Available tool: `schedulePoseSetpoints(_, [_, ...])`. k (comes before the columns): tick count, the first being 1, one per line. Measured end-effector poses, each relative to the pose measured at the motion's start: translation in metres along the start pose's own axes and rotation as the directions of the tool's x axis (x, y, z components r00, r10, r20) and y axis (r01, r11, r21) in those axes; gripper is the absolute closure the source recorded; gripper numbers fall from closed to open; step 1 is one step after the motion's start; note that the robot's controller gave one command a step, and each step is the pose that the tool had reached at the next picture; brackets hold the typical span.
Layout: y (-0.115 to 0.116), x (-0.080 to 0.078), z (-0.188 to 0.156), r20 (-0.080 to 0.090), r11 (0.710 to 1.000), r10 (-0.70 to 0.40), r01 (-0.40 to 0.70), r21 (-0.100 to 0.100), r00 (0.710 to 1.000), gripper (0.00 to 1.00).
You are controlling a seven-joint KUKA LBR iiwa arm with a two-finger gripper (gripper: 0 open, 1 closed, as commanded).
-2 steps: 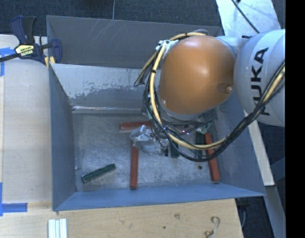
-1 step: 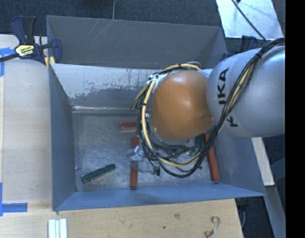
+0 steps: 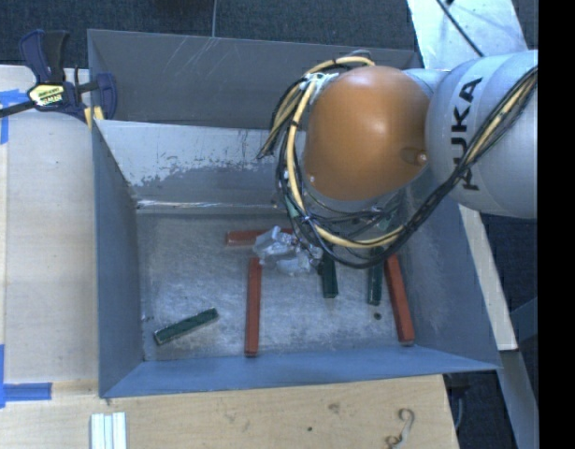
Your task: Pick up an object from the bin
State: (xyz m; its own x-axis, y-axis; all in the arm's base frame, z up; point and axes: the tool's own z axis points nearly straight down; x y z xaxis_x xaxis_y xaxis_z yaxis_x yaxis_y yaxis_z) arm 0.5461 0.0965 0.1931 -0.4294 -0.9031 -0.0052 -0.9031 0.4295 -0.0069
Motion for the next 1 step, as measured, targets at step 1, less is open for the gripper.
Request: schedulePoseSetpoints(1, [0.0321,-0.0103,-0.0191,-0.002,0.996,0.086,-0.086,-0.006,0.996,1.0])
